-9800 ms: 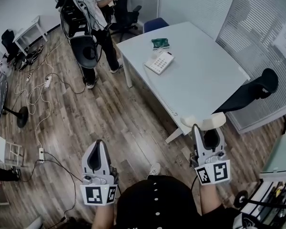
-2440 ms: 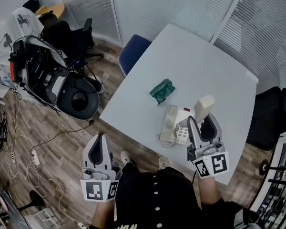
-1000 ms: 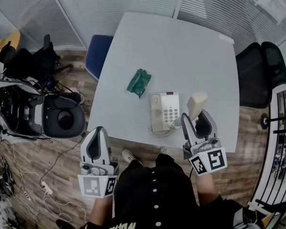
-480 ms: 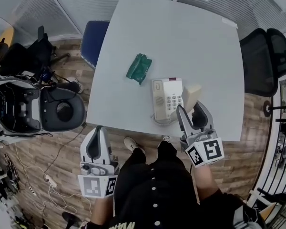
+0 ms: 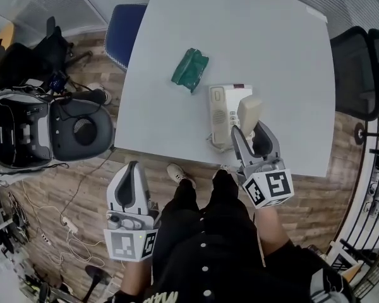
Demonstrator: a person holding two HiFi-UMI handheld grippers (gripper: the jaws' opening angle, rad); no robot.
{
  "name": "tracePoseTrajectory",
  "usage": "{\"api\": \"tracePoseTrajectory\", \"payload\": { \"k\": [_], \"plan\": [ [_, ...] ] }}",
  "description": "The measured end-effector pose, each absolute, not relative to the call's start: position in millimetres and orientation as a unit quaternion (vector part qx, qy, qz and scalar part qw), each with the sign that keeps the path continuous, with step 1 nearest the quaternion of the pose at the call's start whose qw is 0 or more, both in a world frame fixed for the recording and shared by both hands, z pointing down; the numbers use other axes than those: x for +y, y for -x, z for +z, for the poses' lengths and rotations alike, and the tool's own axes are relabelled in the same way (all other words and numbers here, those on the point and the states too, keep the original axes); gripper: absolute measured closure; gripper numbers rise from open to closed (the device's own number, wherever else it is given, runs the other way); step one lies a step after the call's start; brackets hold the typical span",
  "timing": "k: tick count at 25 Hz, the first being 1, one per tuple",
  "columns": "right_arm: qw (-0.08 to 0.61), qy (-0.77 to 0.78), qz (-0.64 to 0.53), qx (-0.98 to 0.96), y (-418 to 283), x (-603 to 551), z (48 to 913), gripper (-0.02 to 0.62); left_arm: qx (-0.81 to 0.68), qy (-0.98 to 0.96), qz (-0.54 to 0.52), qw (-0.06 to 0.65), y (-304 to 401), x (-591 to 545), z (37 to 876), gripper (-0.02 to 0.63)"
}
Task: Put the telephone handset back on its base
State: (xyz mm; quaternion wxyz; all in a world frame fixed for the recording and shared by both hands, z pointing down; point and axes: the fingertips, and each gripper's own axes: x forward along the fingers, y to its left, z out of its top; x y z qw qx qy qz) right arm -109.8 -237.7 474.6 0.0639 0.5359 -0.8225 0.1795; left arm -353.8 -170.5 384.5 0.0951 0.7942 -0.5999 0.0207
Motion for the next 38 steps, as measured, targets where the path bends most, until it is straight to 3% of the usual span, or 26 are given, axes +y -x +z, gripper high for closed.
{"api": "tracePoseTrajectory", "payload": {
  "k": [13, 38],
  "plan": [
    [0.111, -0.548, 0.212, -0.802, 118, -240, 539, 0.36, -0.594, -0.795, 0.034, 0.122, 353, -158, 406, 0.591],
    [0.128, -0.579, 0.244, -0.768, 123, -268, 598, 0.36, -0.603, -0.783, 0.047, 0.146, 359, -147, 428, 0.591]
  ]
}}
